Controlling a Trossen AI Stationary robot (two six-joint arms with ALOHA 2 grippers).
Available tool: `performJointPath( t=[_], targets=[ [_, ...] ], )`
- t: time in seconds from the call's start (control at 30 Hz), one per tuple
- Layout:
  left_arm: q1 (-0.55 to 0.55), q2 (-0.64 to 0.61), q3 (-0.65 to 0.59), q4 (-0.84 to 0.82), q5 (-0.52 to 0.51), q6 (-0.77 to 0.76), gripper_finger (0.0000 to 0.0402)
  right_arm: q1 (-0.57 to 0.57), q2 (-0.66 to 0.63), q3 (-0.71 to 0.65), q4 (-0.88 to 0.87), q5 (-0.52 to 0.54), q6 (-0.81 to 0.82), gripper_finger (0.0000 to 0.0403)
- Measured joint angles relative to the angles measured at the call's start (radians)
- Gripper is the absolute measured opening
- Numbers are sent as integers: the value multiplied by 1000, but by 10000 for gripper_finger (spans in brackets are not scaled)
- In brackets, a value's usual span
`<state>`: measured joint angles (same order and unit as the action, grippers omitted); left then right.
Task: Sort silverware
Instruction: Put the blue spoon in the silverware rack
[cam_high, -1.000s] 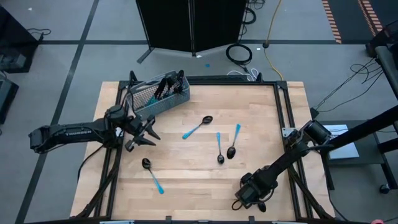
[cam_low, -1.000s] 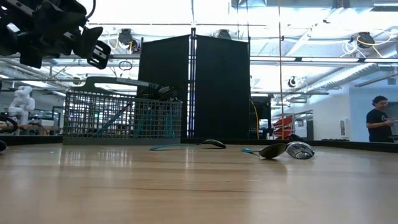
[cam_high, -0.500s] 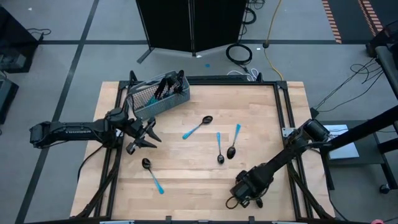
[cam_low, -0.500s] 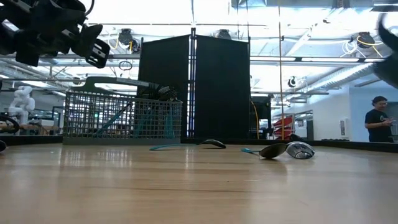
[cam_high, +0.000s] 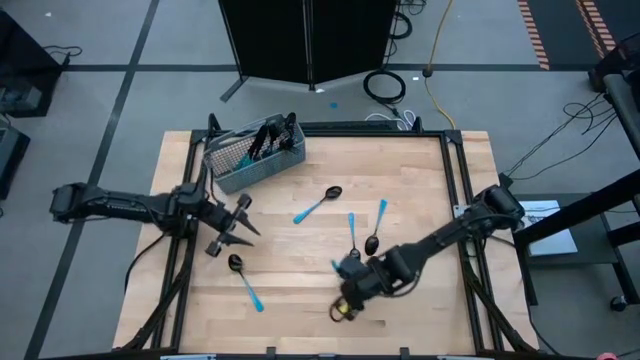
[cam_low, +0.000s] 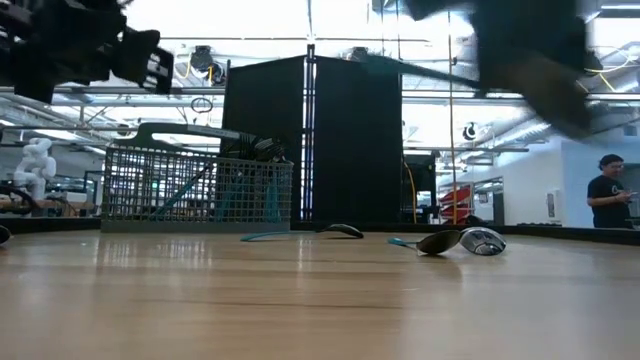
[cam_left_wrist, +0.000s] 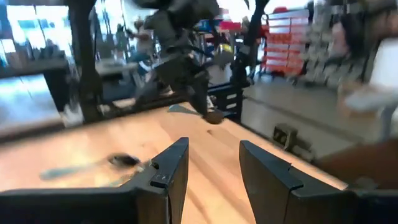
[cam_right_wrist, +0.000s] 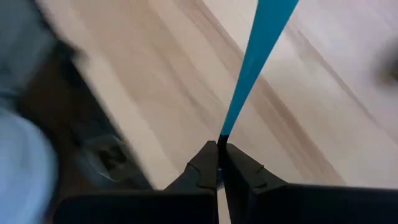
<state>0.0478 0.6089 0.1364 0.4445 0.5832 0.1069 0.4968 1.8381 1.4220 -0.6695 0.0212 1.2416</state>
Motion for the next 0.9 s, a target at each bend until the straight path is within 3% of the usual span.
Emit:
performJointPath(
  t=[0.27,0.43,0.6,0.9],
  targets=[
    [-265,88,7,90,-228,415,138,-134,0,0,240,-81,-42,0],
    [-410,210,39,98,-491,663,138,-208,0,0,297,-129,-44,0],
    [-489,339,96,142,-779,904,138,-249,0,0,352,-185,-53,0],
    [-503,587,242,183,-840,1176,138,-283,0,0,361,-222,-47,0]
  ],
)
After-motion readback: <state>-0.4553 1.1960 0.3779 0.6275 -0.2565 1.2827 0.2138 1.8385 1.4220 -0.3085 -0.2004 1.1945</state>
